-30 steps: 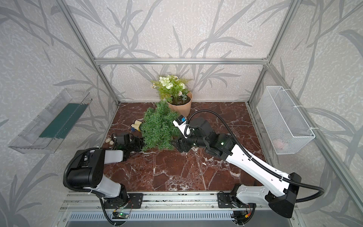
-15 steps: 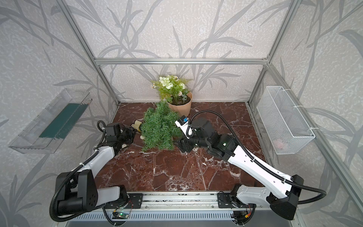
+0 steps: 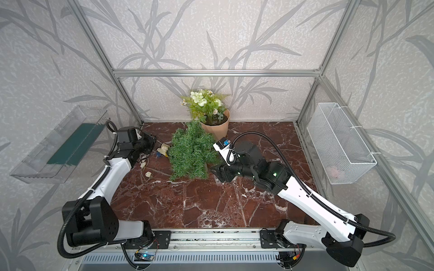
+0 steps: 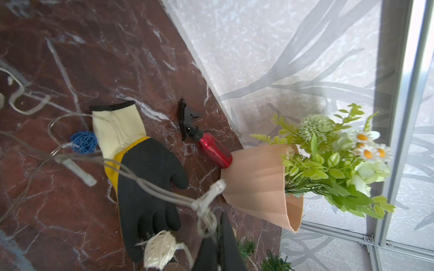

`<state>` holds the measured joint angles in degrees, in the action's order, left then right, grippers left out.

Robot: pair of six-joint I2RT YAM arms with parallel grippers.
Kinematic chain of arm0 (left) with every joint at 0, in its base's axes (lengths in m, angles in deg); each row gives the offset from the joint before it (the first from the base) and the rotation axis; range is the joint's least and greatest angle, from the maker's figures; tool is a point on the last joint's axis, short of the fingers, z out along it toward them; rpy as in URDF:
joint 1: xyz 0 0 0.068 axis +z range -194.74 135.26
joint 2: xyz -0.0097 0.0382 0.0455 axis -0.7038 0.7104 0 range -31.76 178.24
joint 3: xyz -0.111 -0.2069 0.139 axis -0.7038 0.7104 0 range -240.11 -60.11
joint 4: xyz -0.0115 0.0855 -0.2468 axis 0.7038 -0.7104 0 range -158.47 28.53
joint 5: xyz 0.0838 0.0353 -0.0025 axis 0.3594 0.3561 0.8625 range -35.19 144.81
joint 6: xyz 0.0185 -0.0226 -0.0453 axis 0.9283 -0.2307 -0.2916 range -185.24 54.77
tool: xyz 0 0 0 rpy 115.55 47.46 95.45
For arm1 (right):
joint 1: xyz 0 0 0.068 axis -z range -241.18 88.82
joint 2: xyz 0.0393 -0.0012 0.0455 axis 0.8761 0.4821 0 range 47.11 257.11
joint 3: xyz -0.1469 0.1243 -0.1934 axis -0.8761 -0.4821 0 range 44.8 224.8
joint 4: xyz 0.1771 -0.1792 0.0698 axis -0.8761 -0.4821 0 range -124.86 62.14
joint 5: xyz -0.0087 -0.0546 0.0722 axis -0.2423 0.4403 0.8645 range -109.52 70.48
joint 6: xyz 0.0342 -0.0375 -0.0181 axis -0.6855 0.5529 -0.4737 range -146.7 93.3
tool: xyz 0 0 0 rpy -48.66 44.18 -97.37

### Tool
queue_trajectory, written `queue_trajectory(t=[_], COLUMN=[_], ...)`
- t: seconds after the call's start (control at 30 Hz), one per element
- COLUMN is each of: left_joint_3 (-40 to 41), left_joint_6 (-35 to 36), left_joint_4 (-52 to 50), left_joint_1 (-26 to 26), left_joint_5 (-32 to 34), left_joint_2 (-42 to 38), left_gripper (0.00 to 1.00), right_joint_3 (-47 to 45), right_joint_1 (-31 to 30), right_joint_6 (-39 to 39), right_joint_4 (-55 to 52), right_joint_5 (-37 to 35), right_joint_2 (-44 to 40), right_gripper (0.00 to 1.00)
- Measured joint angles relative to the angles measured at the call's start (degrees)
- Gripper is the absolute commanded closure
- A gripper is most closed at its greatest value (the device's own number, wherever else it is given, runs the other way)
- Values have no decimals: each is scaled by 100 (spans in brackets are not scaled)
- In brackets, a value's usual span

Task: Remove string lights from the small christmas tree
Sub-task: Pick up the light string from the Christmas tree.

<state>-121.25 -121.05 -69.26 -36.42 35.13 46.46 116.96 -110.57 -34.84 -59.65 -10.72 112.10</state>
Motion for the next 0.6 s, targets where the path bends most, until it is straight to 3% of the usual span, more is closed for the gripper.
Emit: queue_trajectory(t=[0.27,0.6], left_joint_3=[-660,-2243], left_joint_6=[138,389], left_joint_4=[638,874], left_joint_1=[-4,-476], left_joint_5=[-579,-1165], left_joint_2=[415,1099], left_gripper=[100,100], right_joint_3=[162,1462], right_joint_1=[483,1237], right_joint_6=[26,286], right_joint_4=[22,323], right_joint_5=[400,1491], right_joint_2=[92,1163], right_gripper=[28,25])
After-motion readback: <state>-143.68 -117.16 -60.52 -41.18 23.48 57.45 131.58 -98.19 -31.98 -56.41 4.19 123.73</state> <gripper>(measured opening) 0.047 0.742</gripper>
